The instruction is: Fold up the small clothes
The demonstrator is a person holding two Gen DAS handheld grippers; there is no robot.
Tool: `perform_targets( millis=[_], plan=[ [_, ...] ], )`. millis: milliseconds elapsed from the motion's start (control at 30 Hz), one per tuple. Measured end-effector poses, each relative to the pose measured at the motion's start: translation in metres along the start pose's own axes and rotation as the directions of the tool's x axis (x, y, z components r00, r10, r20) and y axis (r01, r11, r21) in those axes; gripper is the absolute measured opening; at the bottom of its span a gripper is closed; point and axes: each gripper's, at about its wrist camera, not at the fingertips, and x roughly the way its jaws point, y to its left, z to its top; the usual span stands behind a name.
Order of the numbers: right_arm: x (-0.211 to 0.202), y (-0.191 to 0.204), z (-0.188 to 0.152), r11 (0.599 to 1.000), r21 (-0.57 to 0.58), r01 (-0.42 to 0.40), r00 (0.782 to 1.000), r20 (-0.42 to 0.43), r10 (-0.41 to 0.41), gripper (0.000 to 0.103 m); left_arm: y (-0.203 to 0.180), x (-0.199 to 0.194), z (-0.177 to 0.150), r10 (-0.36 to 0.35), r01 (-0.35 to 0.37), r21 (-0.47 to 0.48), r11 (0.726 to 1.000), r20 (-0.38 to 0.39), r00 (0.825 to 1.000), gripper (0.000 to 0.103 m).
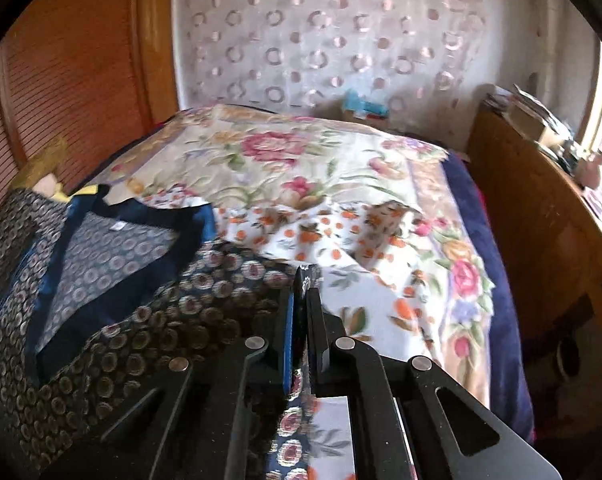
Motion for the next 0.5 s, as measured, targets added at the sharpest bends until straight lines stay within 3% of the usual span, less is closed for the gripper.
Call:
perform_targets(
  millis=[67,167,200,500],
  plan=[
    [-0.001,-0.001,-0.005,1.000,0.009,0.004,1.000,-0.014,-0.004,0.017,0.002,-0.002,0.001,0.002,-0.002,-0.002,1.000,0.005,1.000,0.076],
    [-0.006,-0.001,-0.012,1.000,0.015,0.009,1.000,-0.022,-0.009,0.059,0.008,-0.005,0.003,0.011,-0.011,-0.010,1.000,0.014,1.000,0.076],
    [-0.008,-0.002,-0.016,1.000,0.023,-0.002,1.000,-0.024,0.003,0.063,0.011,-0.006,0.004,0.018,-0.018,-0.012,1.000,0.017,1.000,0.076],
    [0.021,0.007,-0.018,0.999,0.004,-0.036,0.992,-0.125,0.036,0.063,0.052,-0.006,0.019,0.139,-0.138,-0.021,0.990,0.013,0.990,0.076]
  ],
)
